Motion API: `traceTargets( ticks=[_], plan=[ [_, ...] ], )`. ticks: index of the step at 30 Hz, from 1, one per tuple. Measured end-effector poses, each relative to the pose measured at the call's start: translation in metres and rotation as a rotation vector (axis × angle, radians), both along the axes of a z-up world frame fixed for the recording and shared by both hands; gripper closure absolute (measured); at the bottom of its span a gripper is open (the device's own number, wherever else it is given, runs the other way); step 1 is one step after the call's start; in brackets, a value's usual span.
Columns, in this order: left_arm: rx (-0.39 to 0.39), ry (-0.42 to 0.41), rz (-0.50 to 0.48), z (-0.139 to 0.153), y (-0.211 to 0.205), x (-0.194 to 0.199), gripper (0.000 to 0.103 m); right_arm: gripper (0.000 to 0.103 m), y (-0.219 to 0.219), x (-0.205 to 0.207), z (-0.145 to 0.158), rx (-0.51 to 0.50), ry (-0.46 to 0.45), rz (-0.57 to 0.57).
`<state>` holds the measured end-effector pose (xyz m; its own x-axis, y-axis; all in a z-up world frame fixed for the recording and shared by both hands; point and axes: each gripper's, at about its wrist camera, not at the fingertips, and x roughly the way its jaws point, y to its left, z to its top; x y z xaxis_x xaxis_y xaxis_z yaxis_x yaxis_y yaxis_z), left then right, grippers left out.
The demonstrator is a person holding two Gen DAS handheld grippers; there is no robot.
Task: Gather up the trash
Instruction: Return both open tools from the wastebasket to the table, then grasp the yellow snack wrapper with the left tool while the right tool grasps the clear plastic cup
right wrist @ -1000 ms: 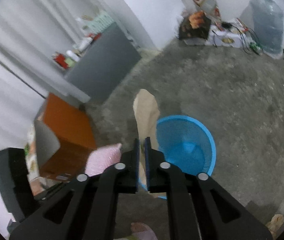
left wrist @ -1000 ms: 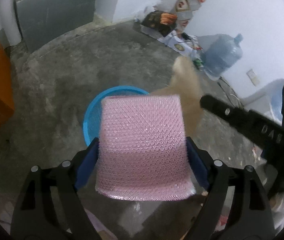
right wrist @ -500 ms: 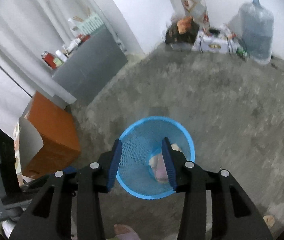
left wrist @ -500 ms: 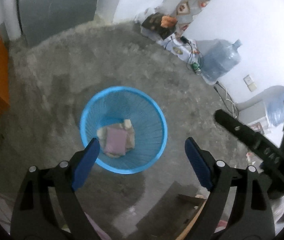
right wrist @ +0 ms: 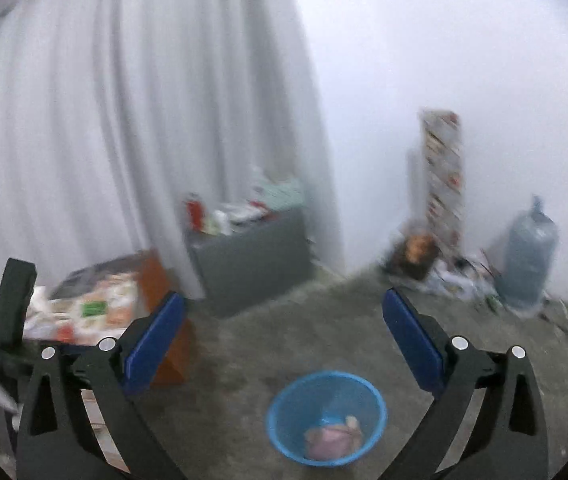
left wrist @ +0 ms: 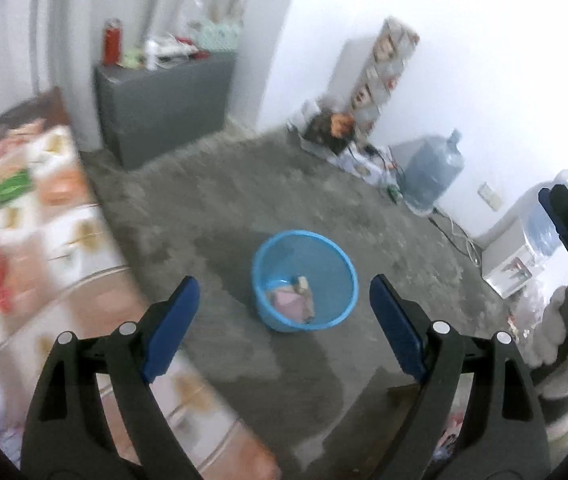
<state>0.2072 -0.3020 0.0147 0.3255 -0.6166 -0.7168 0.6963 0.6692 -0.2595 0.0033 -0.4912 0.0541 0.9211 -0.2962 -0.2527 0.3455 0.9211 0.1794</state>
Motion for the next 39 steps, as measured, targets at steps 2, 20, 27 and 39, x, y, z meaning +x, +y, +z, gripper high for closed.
traceTargets(
  ticks=[2, 20, 27, 39],
  plan=[
    [-0.024, -0.019, 0.051, 0.017, 0.046, -0.008, 0.02, 0.006, 0.024, -0.006, 0.012, -0.02, -0.004, 0.062],
    [-0.168, -0.099, 0.566, 0.042, 0.397, -0.031, 0.023, 0.006, 0.229, 0.114, 0.045, 0.253, 0.178, 0.783],
    [-0.228, 0.002, 0.598, 0.013, 0.44, 0.001, 0.033, 0.015, 0.303, 0.207, 0.004, 0.343, 0.363, 0.914],
    [-0.288, 0.101, 0.439, -0.018, 0.417, 0.022, 0.047, 0.036, 0.307, 0.263, -0.046, 0.383, 0.5, 0.813]
  ],
)
